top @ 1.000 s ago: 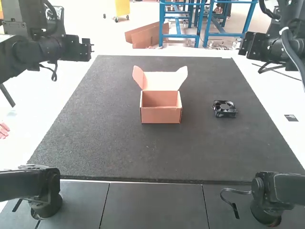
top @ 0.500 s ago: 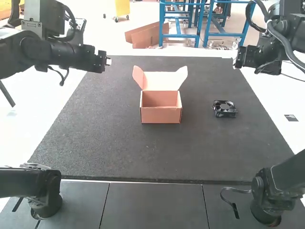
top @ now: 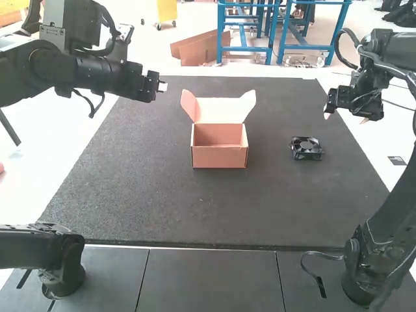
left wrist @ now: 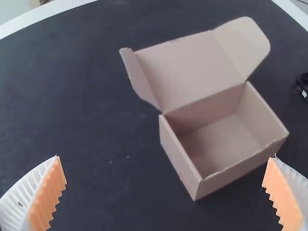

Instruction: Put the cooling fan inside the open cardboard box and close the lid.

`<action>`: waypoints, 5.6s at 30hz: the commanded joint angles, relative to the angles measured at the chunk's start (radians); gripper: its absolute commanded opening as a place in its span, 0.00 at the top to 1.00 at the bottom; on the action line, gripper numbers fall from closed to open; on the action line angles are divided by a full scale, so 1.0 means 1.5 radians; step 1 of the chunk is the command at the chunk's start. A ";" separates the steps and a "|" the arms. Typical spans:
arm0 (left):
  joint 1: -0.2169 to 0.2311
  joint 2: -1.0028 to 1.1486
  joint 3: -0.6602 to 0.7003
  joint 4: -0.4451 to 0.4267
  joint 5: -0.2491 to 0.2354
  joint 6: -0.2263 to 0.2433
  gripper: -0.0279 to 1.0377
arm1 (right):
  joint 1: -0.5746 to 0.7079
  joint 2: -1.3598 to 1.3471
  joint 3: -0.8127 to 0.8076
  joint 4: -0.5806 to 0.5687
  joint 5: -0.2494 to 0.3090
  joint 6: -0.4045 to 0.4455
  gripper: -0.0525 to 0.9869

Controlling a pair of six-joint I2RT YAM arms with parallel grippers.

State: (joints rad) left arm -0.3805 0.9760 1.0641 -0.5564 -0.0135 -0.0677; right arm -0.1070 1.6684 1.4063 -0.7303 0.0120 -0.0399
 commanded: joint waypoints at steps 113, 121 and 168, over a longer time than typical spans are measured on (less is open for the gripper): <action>-0.001 0.019 0.022 0.003 0.007 0.001 0.06 | -0.019 0.431 0.316 -0.138 0.038 -0.020 0.08; -0.001 0.018 0.024 0.000 0.007 -0.002 0.06 | -0.019 0.447 0.334 -0.141 0.038 -0.018 0.08; 0.000 0.004 0.033 -0.026 0.007 -0.004 0.06 | -0.013 0.408 0.314 -0.127 -0.067 0.000 0.97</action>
State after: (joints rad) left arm -0.3805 1.0031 1.0657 -0.6022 -0.0128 -0.0681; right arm -0.1265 2.3318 1.8584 -0.9264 -0.0410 -0.0414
